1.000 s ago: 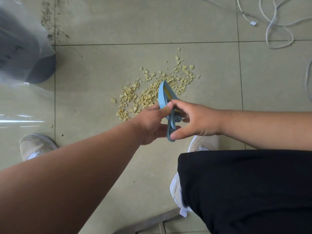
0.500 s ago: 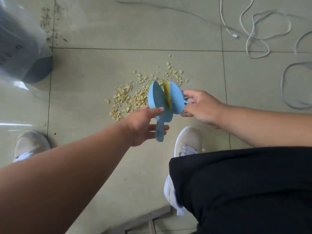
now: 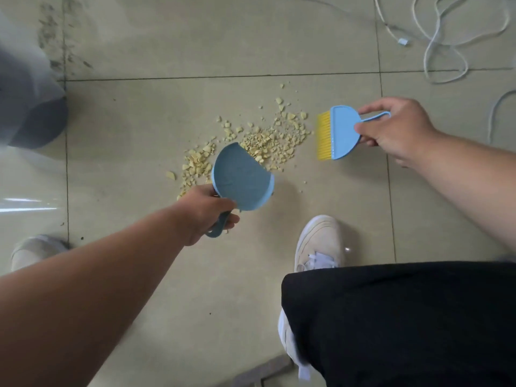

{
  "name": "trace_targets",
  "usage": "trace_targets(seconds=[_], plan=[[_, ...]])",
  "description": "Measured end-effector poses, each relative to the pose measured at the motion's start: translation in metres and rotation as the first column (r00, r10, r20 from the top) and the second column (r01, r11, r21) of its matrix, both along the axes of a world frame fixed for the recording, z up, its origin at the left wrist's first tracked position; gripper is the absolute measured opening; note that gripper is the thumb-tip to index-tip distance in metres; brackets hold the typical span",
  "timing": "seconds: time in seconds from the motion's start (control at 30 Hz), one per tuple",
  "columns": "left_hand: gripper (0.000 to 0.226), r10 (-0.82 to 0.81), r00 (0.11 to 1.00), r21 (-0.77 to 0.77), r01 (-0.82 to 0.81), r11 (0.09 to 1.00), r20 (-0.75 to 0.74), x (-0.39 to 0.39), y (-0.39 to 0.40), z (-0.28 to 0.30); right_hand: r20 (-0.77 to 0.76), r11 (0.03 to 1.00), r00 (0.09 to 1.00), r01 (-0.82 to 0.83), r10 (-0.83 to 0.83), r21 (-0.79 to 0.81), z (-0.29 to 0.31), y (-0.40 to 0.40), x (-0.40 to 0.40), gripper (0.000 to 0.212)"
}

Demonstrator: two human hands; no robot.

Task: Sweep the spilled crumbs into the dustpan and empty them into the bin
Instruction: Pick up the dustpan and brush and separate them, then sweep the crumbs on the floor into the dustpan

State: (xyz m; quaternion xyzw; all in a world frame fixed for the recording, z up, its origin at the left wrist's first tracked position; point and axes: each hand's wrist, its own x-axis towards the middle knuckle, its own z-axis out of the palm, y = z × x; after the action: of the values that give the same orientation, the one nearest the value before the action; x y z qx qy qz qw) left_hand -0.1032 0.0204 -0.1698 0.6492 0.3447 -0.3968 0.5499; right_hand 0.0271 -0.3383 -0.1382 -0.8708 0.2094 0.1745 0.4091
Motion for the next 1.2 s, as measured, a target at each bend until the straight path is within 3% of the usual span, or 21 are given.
trace_targets(seconds=[0.23,0.43,0.57,0.8,0.93,1.0,1.2], plan=[[0.014,-0.114,0.993,0.07,0.113,0.991,0.01,0.033,-0.01,-0.011,0.101,0.974,0.985,-0.121,0.142,-0.193,-0.01,-0.006,0.016,0.053],[0.016,-0.174,0.985,0.097,0.173,0.98,0.005,0.047,-0.005,-0.019,0.161,0.93,0.953,-0.196,0.255,-0.312,-0.015,-0.015,0.019,0.046],[0.018,-0.207,0.978,0.07,0.206,0.976,0.003,0.049,0.001,-0.022,0.203,0.933,0.951,-0.161,0.234,-0.322,-0.018,-0.023,0.029,0.049],[0.013,-0.118,0.993,0.007,0.118,0.993,-0.031,0.045,0.007,-0.017,0.201,0.934,0.969,-0.064,0.142,-0.352,-0.023,-0.039,0.036,0.062],[0.014,-0.103,0.994,0.032,0.104,0.994,-0.045,0.043,0.008,-0.011,0.117,0.972,0.993,0.018,0.009,-0.233,-0.037,-0.038,0.027,0.068],[0.014,-0.125,0.991,0.059,0.128,0.99,-0.049,0.042,0.013,-0.008,0.079,0.985,0.996,0.061,-0.049,-0.163,-0.041,-0.035,0.021,0.062],[0.014,-0.187,0.978,0.189,0.202,0.961,-0.097,0.027,0.058,0.003,0.047,0.993,0.999,0.01,-0.004,-0.115,-0.047,-0.009,0.017,0.023]])
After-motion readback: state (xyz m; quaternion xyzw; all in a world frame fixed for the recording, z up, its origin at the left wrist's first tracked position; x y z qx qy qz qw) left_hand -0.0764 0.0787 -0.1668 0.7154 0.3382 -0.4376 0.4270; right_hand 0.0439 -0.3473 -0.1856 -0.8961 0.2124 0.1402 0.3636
